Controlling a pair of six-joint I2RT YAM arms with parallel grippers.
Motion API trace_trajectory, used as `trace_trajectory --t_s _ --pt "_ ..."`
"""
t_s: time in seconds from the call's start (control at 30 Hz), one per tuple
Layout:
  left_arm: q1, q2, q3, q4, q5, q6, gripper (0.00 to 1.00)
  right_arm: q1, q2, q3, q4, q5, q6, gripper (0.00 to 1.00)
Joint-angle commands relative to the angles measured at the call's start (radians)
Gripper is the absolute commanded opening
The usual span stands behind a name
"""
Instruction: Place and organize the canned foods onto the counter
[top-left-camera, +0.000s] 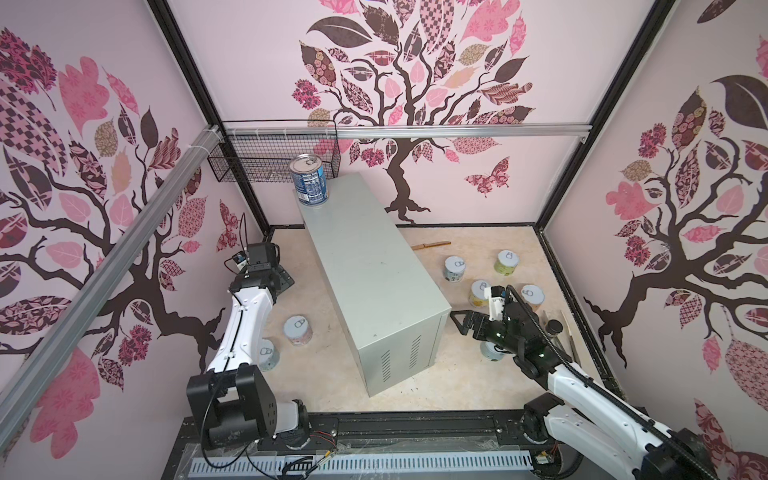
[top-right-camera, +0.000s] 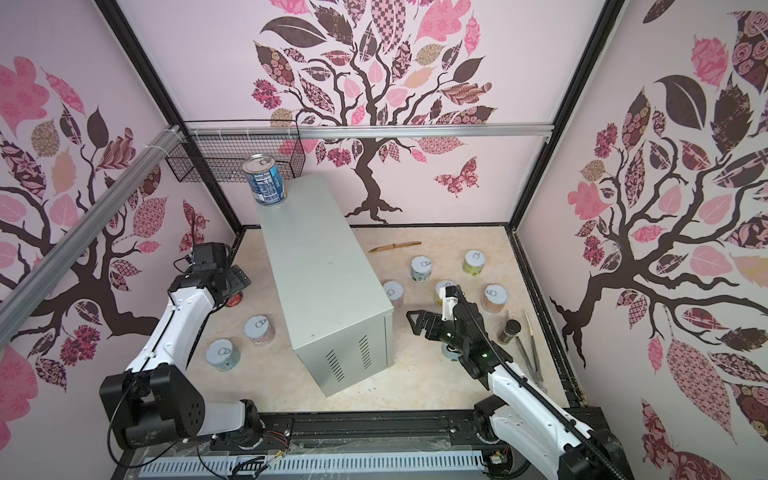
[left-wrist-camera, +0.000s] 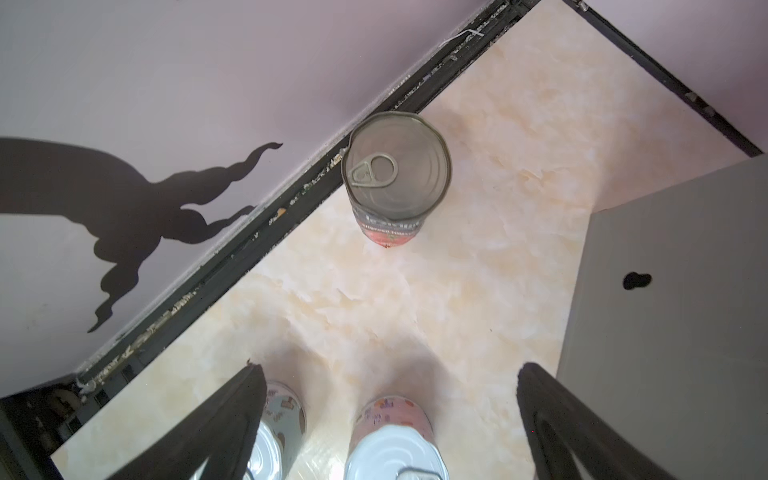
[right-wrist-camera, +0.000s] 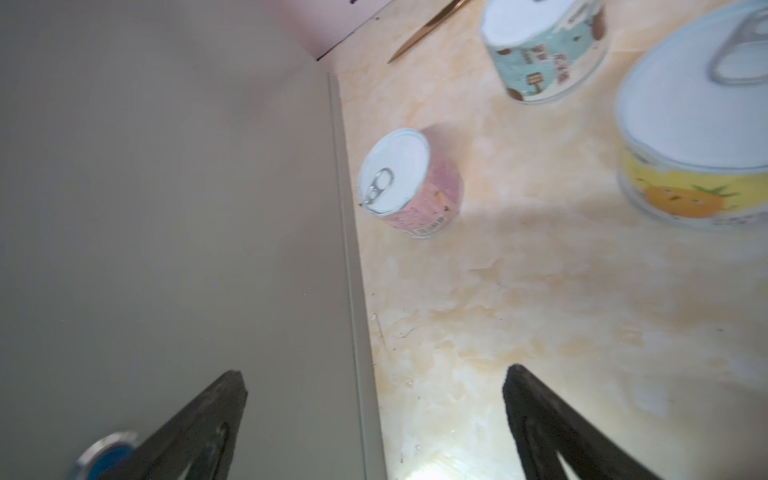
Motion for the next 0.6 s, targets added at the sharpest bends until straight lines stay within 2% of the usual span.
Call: trace_trajectory --t_s 0.0,0.07,0.2,0.33,0.57 --pt "0.041 0.081 0.089 0.025 0.021 0.096 0.98 0.038 -0.036 0.015 0.025 -0.006 0.007 1.0" --pt "0.078 0.125 0.106 0.041 0.019 0.12 0.98 0.049 -0.038 0.018 0.027 -0.011 0.008 1.0" --pt "0.156 0.183 0.1 0.142 0.102 0.165 0.98 0.057 -0.051 0.02 0.017 -0.014 0.002 1.0" --pt "0.159 0.258 0.144 0.195 0.086 0.238 0.98 0.06 -0.039 0.024 0.02 -0.032 0.001 1.0" --pt "0.16 0.337 0.226 0.252 0.179 0.287 0.98 0.062 0.003 0.024 0.033 -0.053 0.0 1.0"
